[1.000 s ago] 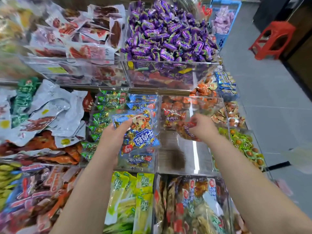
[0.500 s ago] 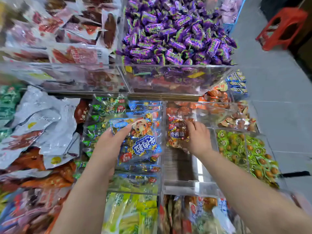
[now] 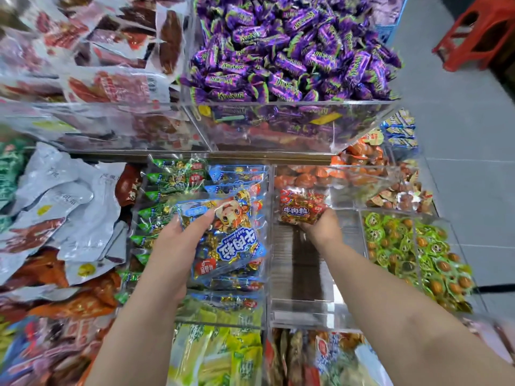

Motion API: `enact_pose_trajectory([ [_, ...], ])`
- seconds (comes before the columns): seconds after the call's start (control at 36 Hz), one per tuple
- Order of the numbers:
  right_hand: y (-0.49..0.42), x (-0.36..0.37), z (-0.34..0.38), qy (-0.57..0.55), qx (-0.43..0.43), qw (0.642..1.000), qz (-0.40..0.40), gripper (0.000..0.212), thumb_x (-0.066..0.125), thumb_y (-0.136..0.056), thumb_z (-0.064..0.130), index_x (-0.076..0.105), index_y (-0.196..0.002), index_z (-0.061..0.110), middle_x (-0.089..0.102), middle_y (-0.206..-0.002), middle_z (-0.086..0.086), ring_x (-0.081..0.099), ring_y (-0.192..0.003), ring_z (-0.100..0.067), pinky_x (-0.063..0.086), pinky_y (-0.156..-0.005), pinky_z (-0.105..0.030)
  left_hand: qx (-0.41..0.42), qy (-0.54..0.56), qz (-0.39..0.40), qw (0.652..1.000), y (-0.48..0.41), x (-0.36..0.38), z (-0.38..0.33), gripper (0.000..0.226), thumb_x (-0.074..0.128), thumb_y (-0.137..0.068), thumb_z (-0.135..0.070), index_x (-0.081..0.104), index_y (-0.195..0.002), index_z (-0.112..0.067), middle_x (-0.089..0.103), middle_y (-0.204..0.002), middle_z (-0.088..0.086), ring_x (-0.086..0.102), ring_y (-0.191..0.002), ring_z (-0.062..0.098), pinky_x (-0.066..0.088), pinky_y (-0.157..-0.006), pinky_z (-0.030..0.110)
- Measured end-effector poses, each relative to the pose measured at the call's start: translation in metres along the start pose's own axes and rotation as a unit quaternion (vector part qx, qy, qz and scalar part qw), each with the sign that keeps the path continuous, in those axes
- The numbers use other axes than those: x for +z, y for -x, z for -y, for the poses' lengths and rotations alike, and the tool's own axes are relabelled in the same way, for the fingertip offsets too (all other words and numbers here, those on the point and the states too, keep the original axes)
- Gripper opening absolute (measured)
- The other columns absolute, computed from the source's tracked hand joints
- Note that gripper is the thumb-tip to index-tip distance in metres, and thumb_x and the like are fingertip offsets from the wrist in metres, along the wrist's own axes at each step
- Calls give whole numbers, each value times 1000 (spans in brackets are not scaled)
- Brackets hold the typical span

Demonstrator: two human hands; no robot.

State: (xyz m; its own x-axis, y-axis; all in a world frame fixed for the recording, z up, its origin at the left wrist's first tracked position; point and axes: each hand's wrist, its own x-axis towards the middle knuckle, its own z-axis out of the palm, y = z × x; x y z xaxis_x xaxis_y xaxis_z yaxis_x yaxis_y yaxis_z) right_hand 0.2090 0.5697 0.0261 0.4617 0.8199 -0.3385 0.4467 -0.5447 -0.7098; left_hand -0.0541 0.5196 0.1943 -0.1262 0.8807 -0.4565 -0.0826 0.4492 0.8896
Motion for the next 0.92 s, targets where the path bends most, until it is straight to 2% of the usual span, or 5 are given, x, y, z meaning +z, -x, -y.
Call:
enact_pose_trajectory([
  [0.36, 16, -18, -5, -47, 49, 997, 22, 76, 81, -72, 26, 42, -133, 1, 57, -128, -14, 57, -107, -25, 38, -76, -20, -12, 111, 70, 991, 27, 5, -10, 11, 51, -94, -3, 58, -95, -12, 75, -80, 4, 72, -67, 14, 52, -46, 20],
  [0.44, 33, -29, 0, -53, 52, 997, 14, 84, 78, -75, 29, 34, -141, 1, 48, -137, -18, 51, -120, -30, 41, -90, -29, -21, 139, 94, 986, 33, 6, -13, 15, 49, -95, 0, 57, -102, -9, 73, -75, 4, 67, -54, 14, 46, -37, 18],
  [0.56, 71, -49, 14, -159, 61, 985, -8, 46, 68, -85, 32, 51, -122, 10, 58, -119, -13, 57, -104, -26, 44, -93, -38, -28, 163, 120, 979, 37, 7, -11, 19, 47, -94, 1, 50, -113, 1, 69, -69, 7, 64, -49, 16, 49, -39, 25],
  [0.75, 152, -63, 57, -497, 108, 802, 314, 28, 64, -74, 33, 52, -91, 15, 64, -65, 0, 64, -57, -13, 56, -57, -26, -34, 80, 185, 979, 47, 28, -1, 39, 51, -96, -5, 42, -133, -7, 71, -99, 1, 71, -74, 9, 57, -57, 25],
  [0.92, 168, -75, 60, -515, 89, 816, 245, 26, 66, -76, 6, 46, -85, 20, 64, -61, 3, 62, -51, -11, 52, -48, -22, 105, -254, 190, 943, 48, 2, 7, 75, 76, -68, -57, 46, -130, -30, 60, -114, -15, 57, -108, 6, 46, -101, 36],
])
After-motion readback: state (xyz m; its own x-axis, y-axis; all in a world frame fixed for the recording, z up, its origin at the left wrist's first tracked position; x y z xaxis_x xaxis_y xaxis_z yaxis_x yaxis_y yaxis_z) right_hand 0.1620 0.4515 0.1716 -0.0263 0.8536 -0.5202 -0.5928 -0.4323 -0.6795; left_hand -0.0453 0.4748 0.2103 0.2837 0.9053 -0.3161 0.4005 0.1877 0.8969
